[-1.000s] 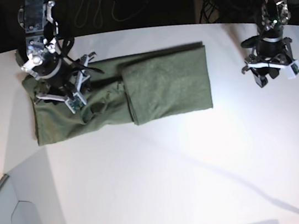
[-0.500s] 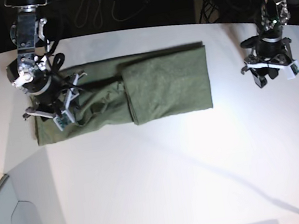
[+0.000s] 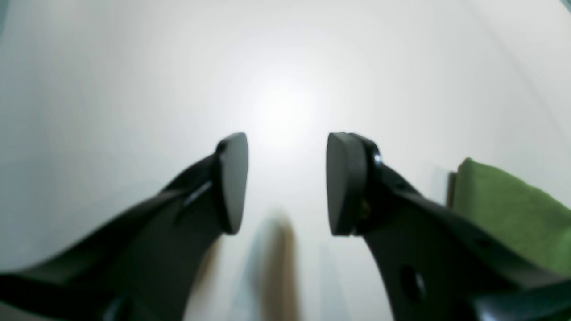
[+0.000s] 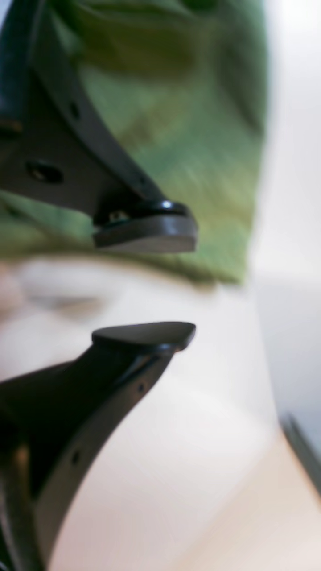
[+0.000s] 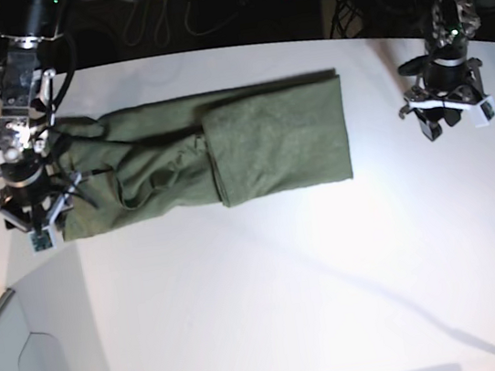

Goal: Layout the t-shirt on the table in an organized manner, then fold the t-shirt properly
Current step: 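Regrasp the strip end with the right gripper and straighten it, then lift the strip end with the right gripper and fold it over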

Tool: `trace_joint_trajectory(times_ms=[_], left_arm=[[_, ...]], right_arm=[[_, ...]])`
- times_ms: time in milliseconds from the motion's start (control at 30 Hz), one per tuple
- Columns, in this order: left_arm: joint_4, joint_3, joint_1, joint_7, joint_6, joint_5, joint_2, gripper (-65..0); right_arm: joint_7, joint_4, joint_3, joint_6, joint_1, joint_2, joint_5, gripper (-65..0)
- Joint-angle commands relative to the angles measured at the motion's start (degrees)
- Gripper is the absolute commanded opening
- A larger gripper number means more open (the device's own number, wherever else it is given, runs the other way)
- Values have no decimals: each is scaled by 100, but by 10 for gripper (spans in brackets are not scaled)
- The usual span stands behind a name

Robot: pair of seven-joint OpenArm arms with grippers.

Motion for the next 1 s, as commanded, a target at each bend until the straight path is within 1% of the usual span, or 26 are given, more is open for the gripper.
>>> trace_joint_trajectory(times_ms=[0, 33, 67, 133, 200, 267, 367, 600, 667, 967], left_arm=[[87, -33, -32, -145, -37, -22, -65, -370], [87, -33, -32, -145, -37, -22, -65, -370], [87, -33, -32, -145, -37, -22, -65, -370], [87, -33, -32, -145, -37, -22, -65, -370], [87, -33, -32, -145, -37, -22, -65, -370], [87, -33, -32, -145, -37, -22, -65, -370], [87, -33, -32, -145, -37, -22, -65, -370], [87, -33, -32, -145, -37, -22, -74, -370], [87, -33, -32, -145, -37, -22, -74, -370], [87, -33, -32, -145, -37, -22, -74, -370]], right_arm=[[122, 245, -2, -67, 33, 11, 61, -394], [113, 386, -38, -58, -29, 2, 61, -394], [113, 518, -46, 21, -143, 2, 70, -394], [104, 729, -178, 303, -310, -51, 78, -394], [104, 755, -213, 470, -372, -174, 61, -394], [95, 694, -205, 487, -389, -235, 61, -394], [95, 281, -196, 487, -363, -244, 61, -386], [95, -396, 252, 487, -108, -244, 61, -277], [95, -555, 349, 487, -55, -244, 61, -256], [104, -1187, 323, 514, 15, -218, 70, -252]])
